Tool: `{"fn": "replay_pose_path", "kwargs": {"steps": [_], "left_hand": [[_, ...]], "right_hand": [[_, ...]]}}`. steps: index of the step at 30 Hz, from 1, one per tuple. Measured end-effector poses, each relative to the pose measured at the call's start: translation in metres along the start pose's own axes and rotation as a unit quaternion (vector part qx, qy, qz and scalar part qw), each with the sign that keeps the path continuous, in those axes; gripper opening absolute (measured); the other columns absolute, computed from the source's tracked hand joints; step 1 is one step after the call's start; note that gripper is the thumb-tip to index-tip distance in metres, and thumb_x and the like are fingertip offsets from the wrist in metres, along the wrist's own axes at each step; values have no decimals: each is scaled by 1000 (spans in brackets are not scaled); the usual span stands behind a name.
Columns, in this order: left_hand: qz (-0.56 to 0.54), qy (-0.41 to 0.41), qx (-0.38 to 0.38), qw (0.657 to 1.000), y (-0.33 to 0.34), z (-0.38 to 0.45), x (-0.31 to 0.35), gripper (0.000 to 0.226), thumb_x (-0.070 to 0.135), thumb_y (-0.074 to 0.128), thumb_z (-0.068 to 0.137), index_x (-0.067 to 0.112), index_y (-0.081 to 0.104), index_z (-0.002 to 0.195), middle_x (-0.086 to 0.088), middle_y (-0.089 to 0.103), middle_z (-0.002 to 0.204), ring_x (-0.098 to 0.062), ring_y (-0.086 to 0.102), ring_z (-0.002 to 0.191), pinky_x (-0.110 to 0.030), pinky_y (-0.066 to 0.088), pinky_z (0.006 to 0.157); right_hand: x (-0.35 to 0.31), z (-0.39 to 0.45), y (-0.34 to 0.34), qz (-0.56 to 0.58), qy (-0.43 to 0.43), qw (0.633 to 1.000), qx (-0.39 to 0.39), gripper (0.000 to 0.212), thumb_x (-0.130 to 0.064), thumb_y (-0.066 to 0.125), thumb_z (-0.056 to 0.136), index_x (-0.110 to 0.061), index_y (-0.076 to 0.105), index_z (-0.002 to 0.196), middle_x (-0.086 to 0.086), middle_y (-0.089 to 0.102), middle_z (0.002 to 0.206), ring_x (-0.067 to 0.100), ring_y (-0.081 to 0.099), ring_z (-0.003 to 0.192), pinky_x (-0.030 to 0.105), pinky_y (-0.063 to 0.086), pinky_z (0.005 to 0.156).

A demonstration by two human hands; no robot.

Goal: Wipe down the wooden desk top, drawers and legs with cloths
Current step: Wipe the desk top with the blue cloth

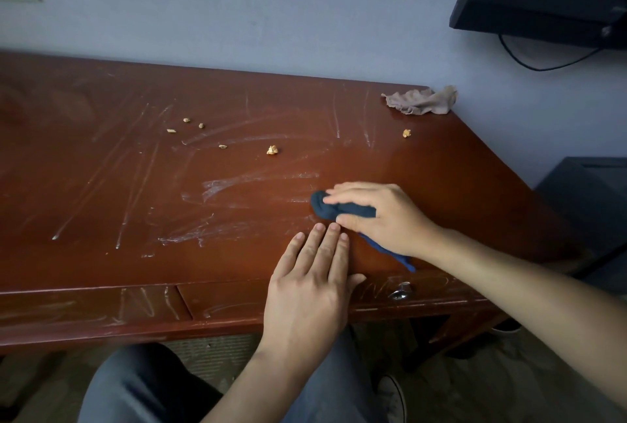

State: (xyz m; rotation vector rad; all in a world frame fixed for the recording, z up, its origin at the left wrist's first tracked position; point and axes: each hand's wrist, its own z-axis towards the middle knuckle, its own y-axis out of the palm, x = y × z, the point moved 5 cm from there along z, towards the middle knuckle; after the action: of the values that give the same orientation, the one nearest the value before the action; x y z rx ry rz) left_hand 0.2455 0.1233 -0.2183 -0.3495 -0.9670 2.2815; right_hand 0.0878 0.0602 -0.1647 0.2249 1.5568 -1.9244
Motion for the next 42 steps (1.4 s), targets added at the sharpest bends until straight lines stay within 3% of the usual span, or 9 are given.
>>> {"fn": "replay_pose_path", "kwargs": {"steps": [3, 7, 10, 13, 19, 27, 33, 37, 42], "left_hand": [[-5, -3, -10, 1000, 0, 0, 0, 51, 42, 47, 108, 3, 65, 137, -16, 60, 144, -33, 55, 137, -51, 48, 111], [-4, -3, -22, 1000, -1, 1, -1, 52, 43, 47, 108, 4, 65, 137, -14, 60, 144, -31, 54, 138, -50, 46, 113], [-6, -4, -32, 999, -2, 2, -1, 52, 43, 47, 107, 5, 65, 137, -14, 60, 144, -31, 54, 138, -49, 46, 114], [-17, -3, -41, 999, -4, 2, -2, 51, 42, 50, 105, 5, 67, 135, -14, 61, 143, -30, 56, 136, -49, 47, 112], [-59, -11, -73, 995, -9, 6, -1, 49, 39, 57, 97, 6, 70, 131, -14, 64, 140, -32, 58, 134, -51, 48, 111], [-73, 8, -180, 981, 5, 54, 0, 56, 41, 41, 96, 9, 67, 134, -11, 63, 142, -30, 57, 135, -50, 47, 112], [-73, 13, -327, 942, 36, 97, 11, 63, 44, 21, 106, 13, 29, 160, -5, 25, 169, -26, 18, 157, -49, 17, 127], [-56, 9, -359, 932, 51, 118, 21, 62, 43, 23, 108, 10, 23, 161, -7, 20, 170, -29, 11, 158, -55, 13, 126], [-73, -19, -372, 925, 69, 119, 24, 71, 52, 12, 105, 17, 3, 166, -2, -4, 174, -23, -12, 159, -56, -6, 126]], "right_hand": [[8, 9, -2, -19, -2, 1000, -8, 36, -14, 75, 92, -20, 72, 127, -6, 66, 133, 1, 55, 127, 12, 36, 108], [47, 61, -15, -54, 67, 993, 76, 33, -17, 70, 95, -16, 71, 128, 0, 67, 132, 14, 60, 123, 26, 42, 108], [59, 75, -14, -70, 99, 988, 95, 33, -19, 67, 98, -16, 69, 130, 1, 66, 134, 20, 60, 124, 22, 39, 102], [35, 49, -4, -44, 42, 996, 61, 34, -18, 69, 95, -18, 71, 128, -3, 67, 131, 13, 61, 122, 28, 43, 107], [16, -20, -10, 7, -20, 999, -38, 40, -15, 71, 95, -23, 67, 134, -8, 61, 142, -1, 48, 137, 16, 33, 115], [115, 79, -51, -110, 142, 981, 78, 36, -27, 61, 101, -21, 65, 136, -3, 63, 140, 18, 54, 131, 18, 27, 98], [85, 32, -48, -40, 99, 993, 54, 36, -16, 70, 95, -22, 71, 130, -9, 65, 134, 3, 56, 128, 17, 38, 109], [87, -7, -60, -12, 107, 994, 35, 38, -12, 74, 92, -23, 71, 129, -9, 63, 136, -1, 53, 130, 16, 38, 111], [115, 37, -61, -71, 124, 987, 73, 34, -15, 65, 98, -18, 69, 132, -6, 67, 132, 7, 60, 122, 22, 45, 107]]}}
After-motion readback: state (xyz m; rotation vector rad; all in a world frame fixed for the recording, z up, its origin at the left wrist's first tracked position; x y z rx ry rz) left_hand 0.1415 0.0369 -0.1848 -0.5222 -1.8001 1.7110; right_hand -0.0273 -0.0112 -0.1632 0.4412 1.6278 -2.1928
